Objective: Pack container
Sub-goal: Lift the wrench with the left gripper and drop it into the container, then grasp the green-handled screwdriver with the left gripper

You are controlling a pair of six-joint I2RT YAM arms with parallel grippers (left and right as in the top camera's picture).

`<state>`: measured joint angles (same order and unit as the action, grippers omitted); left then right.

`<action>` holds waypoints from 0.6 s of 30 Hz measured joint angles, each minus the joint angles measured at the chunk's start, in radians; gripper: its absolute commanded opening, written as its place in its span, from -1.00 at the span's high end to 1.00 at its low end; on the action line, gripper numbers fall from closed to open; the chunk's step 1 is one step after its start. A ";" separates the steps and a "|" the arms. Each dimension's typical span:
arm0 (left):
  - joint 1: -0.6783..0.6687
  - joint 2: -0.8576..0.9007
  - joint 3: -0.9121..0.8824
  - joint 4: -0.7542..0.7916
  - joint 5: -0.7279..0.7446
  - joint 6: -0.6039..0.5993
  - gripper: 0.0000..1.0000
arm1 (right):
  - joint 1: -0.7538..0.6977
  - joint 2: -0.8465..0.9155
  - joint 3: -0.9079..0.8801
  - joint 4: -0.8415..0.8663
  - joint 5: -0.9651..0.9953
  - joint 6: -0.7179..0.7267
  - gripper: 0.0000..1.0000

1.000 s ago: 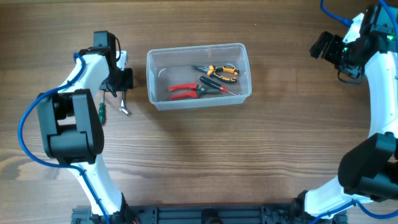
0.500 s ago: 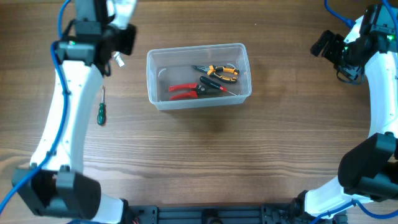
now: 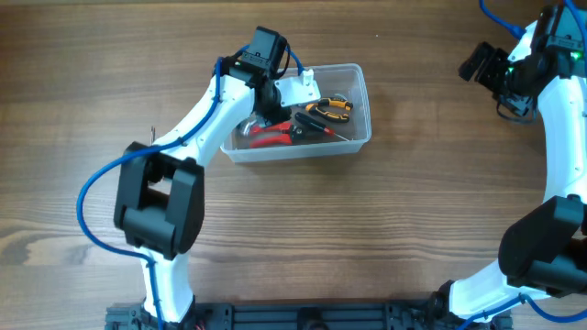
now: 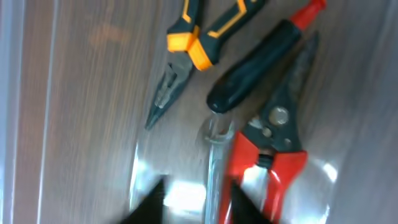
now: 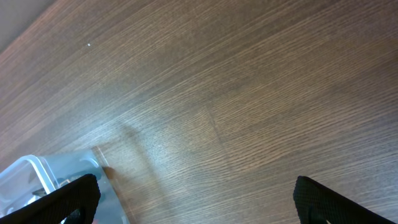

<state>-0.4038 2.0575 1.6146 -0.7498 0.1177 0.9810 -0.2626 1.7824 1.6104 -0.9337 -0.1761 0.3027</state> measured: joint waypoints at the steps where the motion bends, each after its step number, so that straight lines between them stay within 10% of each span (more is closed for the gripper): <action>1: 0.000 0.001 0.000 0.005 -0.001 -0.023 -0.99 | 0.000 0.000 0.000 0.000 0.000 0.000 -0.99; 10: 0.028 -0.412 0.017 -0.051 -0.028 -0.446 -0.99 | 0.000 0.000 0.000 0.003 0.000 0.000 -1.00; 18: 0.600 -0.325 0.027 -0.407 -0.083 -0.894 -0.86 | 0.000 0.000 0.000 0.003 0.000 0.000 -1.00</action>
<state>0.1959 1.7329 1.6421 -1.1568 0.0349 0.0868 -0.2626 1.7824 1.6104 -0.9302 -0.1764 0.3031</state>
